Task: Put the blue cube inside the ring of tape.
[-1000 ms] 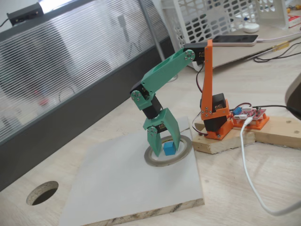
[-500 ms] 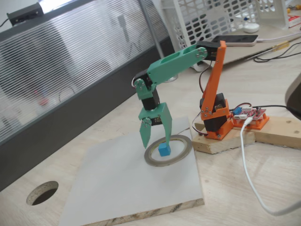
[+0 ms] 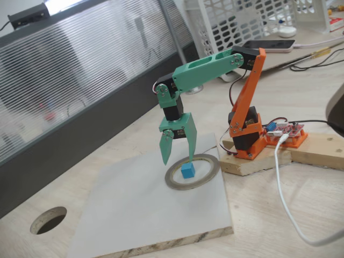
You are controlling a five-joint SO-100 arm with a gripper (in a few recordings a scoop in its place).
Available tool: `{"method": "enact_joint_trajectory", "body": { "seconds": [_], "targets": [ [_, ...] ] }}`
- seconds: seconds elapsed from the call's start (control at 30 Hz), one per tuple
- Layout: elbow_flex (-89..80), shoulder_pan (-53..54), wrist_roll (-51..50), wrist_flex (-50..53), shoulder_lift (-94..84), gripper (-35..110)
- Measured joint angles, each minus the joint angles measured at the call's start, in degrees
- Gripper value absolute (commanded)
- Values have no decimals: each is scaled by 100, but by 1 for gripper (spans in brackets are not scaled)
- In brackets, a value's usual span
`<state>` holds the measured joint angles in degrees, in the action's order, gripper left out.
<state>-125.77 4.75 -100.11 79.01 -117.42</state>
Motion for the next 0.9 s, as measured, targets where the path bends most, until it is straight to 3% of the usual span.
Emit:
{"method": "enact_joint_trajectory", "body": {
  "seconds": [0.43,0.8,0.9],
  "targets": [
    [0,0,-62,0,0,44],
    [1485,0,-18,0,0,0],
    [1714,0,-18,0,0,-1]
  ]
}}
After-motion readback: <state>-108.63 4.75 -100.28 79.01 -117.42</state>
